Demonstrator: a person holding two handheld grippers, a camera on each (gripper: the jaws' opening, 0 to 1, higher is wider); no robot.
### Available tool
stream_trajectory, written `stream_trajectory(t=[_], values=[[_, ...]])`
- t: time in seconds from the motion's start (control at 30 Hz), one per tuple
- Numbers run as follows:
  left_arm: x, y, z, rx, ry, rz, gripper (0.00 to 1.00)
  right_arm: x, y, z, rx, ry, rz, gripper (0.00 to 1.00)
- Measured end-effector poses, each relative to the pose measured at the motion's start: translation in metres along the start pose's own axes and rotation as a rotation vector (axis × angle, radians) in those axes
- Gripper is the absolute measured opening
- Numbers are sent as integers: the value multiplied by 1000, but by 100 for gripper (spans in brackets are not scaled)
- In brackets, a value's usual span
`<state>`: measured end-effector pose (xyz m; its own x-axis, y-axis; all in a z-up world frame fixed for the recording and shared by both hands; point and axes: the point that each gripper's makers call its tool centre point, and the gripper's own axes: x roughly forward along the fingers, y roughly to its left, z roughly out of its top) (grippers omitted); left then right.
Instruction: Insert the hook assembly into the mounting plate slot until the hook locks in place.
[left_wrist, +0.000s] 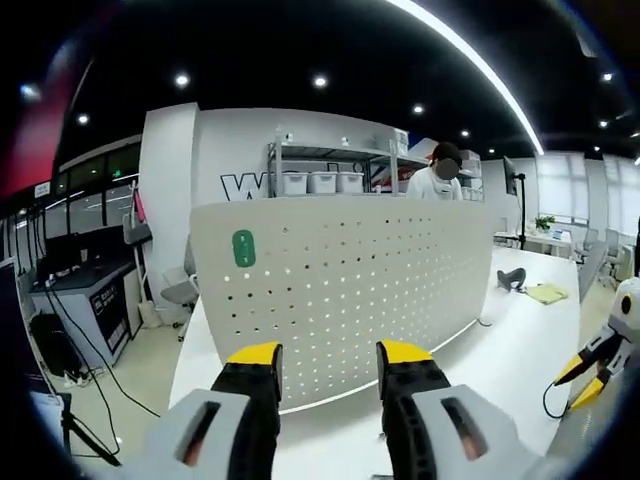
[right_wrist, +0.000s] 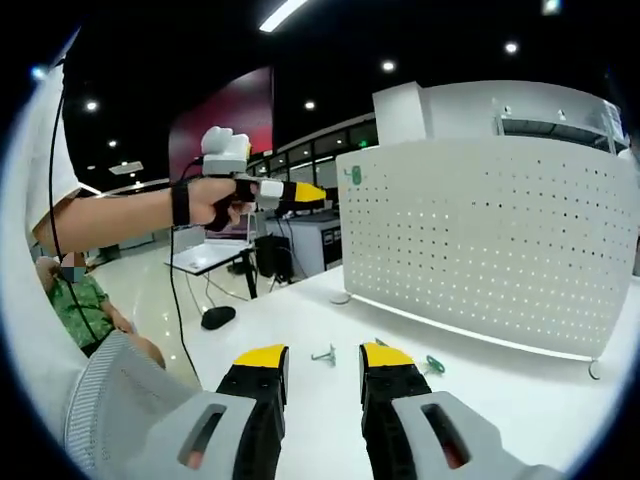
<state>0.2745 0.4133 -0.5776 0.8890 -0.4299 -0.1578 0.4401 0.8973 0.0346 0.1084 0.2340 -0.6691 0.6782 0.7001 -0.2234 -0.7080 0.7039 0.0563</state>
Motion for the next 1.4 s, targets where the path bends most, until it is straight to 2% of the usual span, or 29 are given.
stream_trajectory(t=[0.17, 0.33, 0.93, 1.2, 1.4], values=[[-11, -13, -5, -4, -15, -38, 46, -2, 2, -1, -1, 6, -6, 29], [-27, -27, -17, -8, -6, -72, 49, -1, 6, -1, -4, 13, -3, 29], [-68, -59, -44, -31, 9, -148, 61, 8, 13, 2, -39, 42, 20, 31], [-84, -63, -58, -7, 37, -166, 63, 18, 15, -1, -62, 78, 48, 32], [-96, -64, -69, -38, 41, -184, 67, 26, 13, -5, -67, 104, 57, 32]])
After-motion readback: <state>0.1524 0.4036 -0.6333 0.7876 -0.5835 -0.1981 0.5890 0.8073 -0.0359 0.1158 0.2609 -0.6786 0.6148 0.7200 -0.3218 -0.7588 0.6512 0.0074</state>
